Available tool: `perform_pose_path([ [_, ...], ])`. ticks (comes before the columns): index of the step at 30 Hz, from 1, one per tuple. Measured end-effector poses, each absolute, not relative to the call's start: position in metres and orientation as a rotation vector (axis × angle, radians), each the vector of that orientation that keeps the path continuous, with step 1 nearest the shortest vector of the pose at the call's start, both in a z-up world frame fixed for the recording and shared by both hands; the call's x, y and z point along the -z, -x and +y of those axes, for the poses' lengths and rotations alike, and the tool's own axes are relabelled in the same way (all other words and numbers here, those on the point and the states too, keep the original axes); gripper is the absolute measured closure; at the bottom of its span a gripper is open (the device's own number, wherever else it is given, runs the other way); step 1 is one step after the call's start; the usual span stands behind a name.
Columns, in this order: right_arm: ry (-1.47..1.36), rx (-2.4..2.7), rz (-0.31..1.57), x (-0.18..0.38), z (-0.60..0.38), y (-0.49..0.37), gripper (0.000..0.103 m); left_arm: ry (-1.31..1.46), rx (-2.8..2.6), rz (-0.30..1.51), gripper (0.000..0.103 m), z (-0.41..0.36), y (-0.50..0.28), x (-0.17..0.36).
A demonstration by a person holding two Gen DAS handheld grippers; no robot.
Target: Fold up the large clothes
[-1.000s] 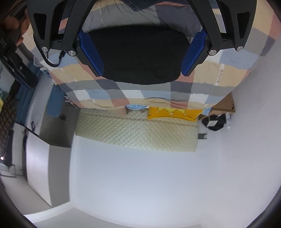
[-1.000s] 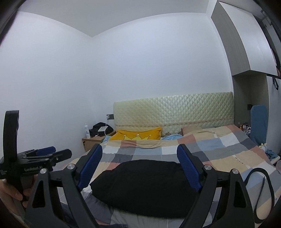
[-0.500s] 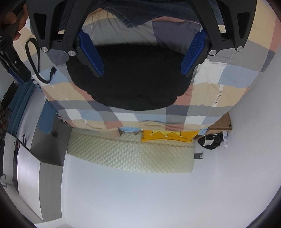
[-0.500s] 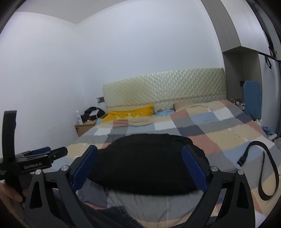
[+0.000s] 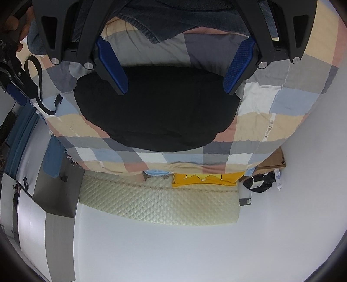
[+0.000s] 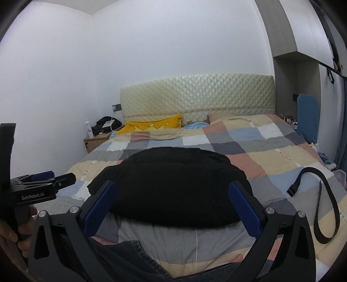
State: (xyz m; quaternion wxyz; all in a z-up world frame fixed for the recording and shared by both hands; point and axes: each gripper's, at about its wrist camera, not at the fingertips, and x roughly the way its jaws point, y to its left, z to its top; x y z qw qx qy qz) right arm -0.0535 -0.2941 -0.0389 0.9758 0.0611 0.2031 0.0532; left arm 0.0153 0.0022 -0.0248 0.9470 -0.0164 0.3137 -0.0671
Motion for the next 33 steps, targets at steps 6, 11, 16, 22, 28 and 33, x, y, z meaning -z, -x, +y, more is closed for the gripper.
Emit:
perform_pose_path([
  [6,-0.114,-0.092,0.427,0.045,-0.296,0.046,0.0,0.036,0.143,0.661,0.013,0.003,-0.021,0.029],
  [11,-0.098,-0.084,0.436,0.049,-0.292,0.045,0.0,0.038,0.154,0.685,0.013,0.0,-0.025,0.032],
  [16,-0.098,-0.076,0.445,0.049,-0.292,0.044,0.0,0.037,0.146,0.696,0.013,-0.001,-0.026,0.032],
  [22,-0.093,-0.074,0.452,0.047,-0.291,0.043,0.0,0.04,0.138,0.704,0.013,0.0,-0.026,0.031],
  [28,-0.08,-0.08,0.454,0.046,-0.29,0.041,0.0,0.038,0.139,0.701,0.013,0.0,-0.027,0.03],
  [33,-0.082,-0.079,0.451,0.046,-0.292,0.041,0.0,0.04,0.139,0.703,0.013,0.0,-0.027,0.028],
])
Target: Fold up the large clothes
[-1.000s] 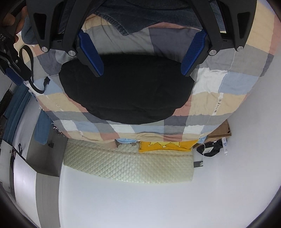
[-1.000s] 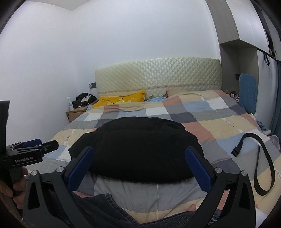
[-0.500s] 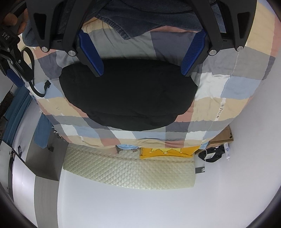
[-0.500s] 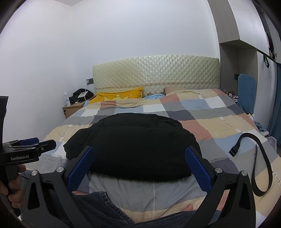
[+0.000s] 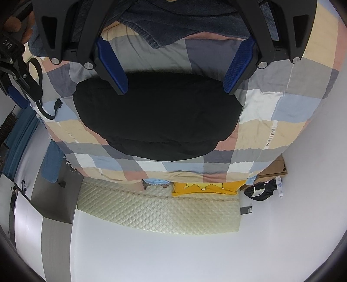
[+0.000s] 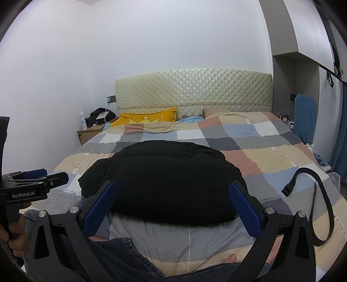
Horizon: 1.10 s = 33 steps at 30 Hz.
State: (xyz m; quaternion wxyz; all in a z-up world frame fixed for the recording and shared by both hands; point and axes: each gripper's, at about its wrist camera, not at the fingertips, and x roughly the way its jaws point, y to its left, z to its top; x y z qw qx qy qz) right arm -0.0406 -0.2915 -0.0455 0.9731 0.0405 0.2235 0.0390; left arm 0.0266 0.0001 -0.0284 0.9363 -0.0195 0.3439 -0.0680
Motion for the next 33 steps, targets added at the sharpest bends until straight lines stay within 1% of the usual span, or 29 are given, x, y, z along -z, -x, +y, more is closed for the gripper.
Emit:
perform_pose_path([
  [33,-0.086,-0.068,0.466,0.0457,-0.293,0.0424,0.0,0.039,0.137,0.694,0.013,-0.0008,-0.0245,0.0266],
])
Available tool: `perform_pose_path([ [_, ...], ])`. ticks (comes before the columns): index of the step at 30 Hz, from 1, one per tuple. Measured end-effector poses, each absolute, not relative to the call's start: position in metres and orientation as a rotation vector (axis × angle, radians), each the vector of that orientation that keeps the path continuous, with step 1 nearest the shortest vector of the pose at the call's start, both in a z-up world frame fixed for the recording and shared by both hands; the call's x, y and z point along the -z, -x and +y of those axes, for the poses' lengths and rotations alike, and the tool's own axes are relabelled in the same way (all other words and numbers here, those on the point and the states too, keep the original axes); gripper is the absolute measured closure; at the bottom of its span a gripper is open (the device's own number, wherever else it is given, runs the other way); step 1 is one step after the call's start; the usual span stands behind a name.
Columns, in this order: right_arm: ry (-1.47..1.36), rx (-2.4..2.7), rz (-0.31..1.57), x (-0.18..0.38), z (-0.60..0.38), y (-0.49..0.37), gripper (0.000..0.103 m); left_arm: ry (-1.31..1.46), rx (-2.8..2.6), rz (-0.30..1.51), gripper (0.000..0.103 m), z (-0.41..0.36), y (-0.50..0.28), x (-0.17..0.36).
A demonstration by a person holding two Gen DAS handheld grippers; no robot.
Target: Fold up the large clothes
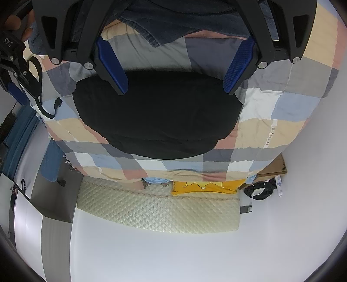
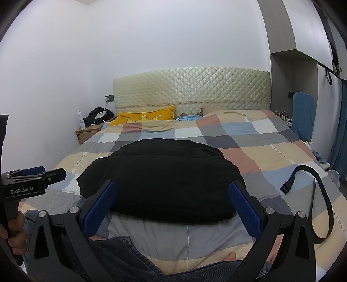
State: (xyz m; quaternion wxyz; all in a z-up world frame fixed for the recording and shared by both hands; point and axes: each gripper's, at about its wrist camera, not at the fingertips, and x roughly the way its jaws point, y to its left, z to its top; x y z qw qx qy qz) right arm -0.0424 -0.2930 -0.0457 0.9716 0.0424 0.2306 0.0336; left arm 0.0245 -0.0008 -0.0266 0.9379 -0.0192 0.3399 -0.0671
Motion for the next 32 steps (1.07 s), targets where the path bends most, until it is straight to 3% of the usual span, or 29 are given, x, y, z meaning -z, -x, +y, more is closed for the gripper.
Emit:
perform_pose_path([
  [32,-0.098,-0.051,0.47,0.0462,-0.2973,0.0442,0.0,0.073,0.151,0.683,0.013,0.0041,-0.0238,0.0284],
])
